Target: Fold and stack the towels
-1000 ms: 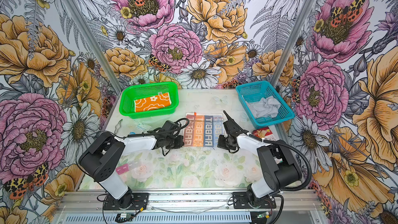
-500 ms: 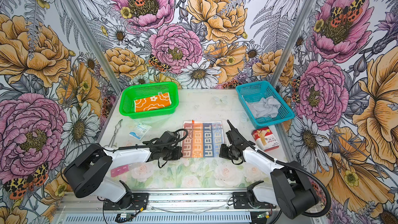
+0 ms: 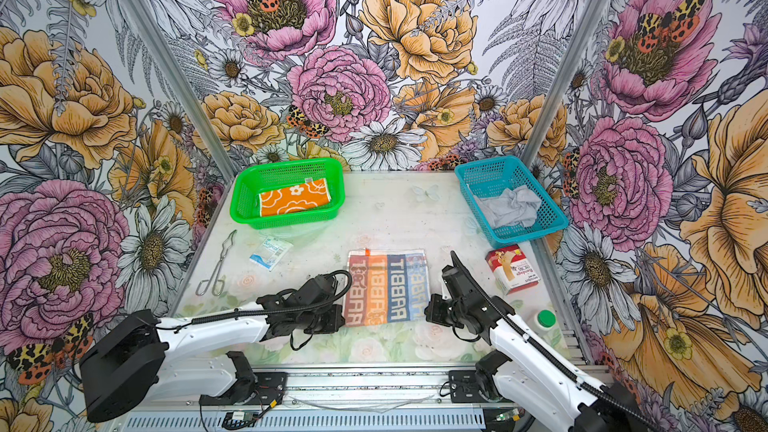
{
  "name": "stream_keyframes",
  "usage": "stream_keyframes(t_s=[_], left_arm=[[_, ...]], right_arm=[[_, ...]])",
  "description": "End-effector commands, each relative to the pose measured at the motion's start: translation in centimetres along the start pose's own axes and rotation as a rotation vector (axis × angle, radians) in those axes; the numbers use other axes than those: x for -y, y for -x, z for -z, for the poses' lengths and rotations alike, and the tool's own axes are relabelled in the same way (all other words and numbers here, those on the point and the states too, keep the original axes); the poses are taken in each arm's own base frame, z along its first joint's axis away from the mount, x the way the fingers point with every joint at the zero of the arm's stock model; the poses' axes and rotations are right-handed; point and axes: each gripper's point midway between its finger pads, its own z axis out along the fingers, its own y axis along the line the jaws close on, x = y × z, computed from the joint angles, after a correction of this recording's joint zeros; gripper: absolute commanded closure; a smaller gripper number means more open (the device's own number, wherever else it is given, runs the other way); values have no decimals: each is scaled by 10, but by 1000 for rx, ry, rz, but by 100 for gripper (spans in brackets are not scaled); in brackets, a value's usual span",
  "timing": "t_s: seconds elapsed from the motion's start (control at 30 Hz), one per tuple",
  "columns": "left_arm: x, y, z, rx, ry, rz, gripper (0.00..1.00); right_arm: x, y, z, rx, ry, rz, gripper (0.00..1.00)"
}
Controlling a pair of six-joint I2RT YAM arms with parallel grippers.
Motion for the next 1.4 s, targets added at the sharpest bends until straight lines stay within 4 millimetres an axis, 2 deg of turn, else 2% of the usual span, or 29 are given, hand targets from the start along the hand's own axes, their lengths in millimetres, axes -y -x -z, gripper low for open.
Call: stream_keyframes(t_s=[0.0, 0.2, 0.37, 0.47, 0.77, 1.03, 1.37], left_arm=[[0, 3, 9, 16, 17, 16, 100], [24, 11, 17, -2, -50, 11, 100], [21, 9, 15, -11, -36, 19, 100], [22, 11, 16, -7, -40, 21, 100], [38, 43, 28, 28, -83, 9, 100], [46, 75, 29, 44, -104, -1, 100], [40, 114, 26, 76, -90, 16, 100]], right_arm=[[-1, -3, 4, -17, -12, -27, 100], [-3, 2, 2, -27, -32, -36, 100], [7, -4, -4, -49, -68, -58, 100], [5, -3, -3, -48, -63, -57, 100], [-16, 27, 1, -23, -71, 0, 100], [-26, 57, 5, 25, -96, 30, 100], [-21, 102, 3, 54, -141, 46, 100]])
